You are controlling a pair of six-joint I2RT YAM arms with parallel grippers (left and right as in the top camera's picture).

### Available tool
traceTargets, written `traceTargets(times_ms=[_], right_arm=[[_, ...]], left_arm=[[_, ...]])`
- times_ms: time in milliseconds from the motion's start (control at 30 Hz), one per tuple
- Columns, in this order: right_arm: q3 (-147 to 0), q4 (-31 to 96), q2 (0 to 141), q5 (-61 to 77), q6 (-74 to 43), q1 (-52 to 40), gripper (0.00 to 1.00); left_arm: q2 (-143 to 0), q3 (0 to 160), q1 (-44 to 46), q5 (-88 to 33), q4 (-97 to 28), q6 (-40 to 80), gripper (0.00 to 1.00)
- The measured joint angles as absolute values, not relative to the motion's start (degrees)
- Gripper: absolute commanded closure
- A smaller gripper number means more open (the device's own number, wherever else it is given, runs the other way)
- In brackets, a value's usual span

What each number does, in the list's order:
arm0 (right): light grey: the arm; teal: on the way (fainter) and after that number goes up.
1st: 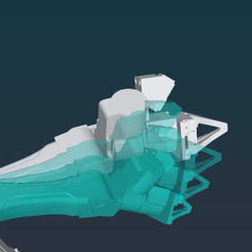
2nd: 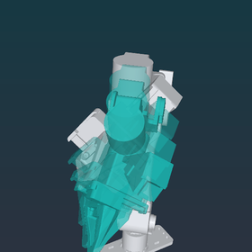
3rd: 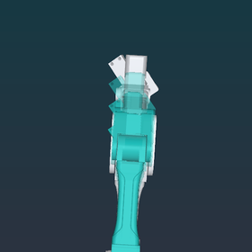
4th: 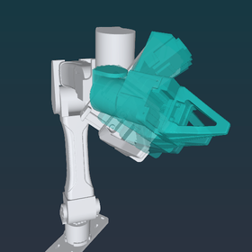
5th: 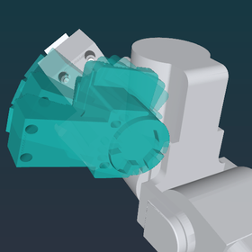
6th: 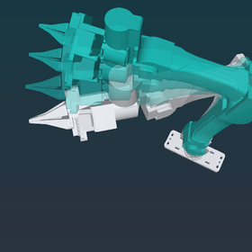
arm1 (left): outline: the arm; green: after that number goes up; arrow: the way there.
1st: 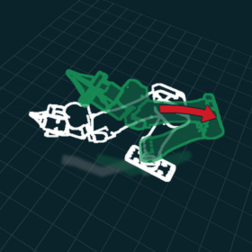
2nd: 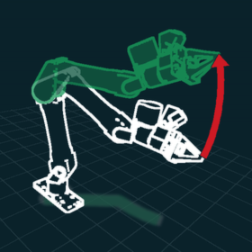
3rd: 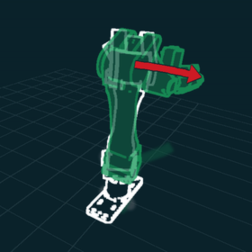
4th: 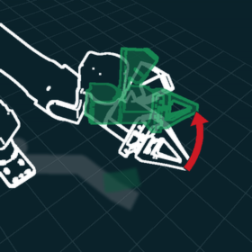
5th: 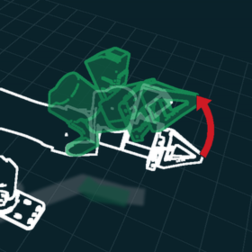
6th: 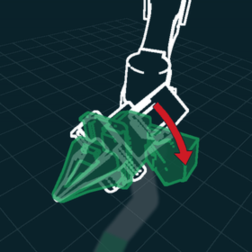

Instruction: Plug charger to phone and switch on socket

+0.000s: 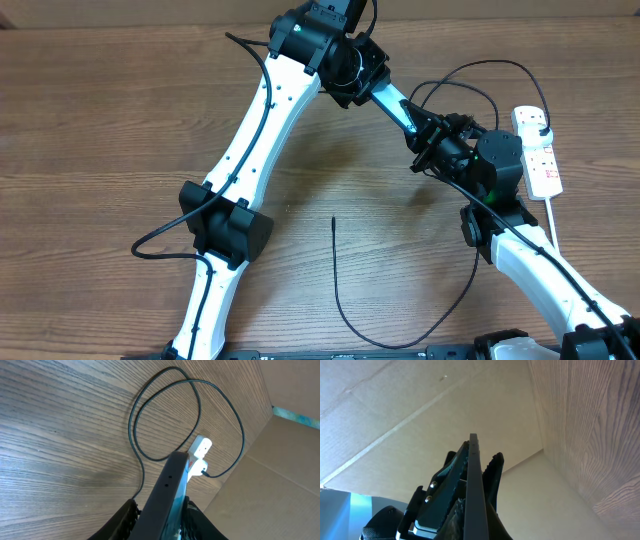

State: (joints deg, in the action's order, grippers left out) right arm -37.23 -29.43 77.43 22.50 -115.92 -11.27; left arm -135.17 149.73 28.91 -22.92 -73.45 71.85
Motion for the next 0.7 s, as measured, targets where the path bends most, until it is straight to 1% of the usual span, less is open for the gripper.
traceTargets(times_ms=[200, 433, 700], right_arm=[[-37.23, -29.47, 77.43, 22.41, -115.92, -11.22, 0.96], [-37.23, -29.80, 77.43, 22.22, -115.92, -11.11, 0.96], [-37.23, -30.44, 77.43, 22.11, -115.94, -10.90, 0.96]], left_arm=[[-135.17, 149.73, 28.91, -22.96, -73.23, 71.83, 0.80], [-135.17, 149.73, 28.97, -23.14, -72.93, 71.64, 0.83], [-135.17, 150.21, 29.12, -23.11, -72.60, 71.42, 0.84]])
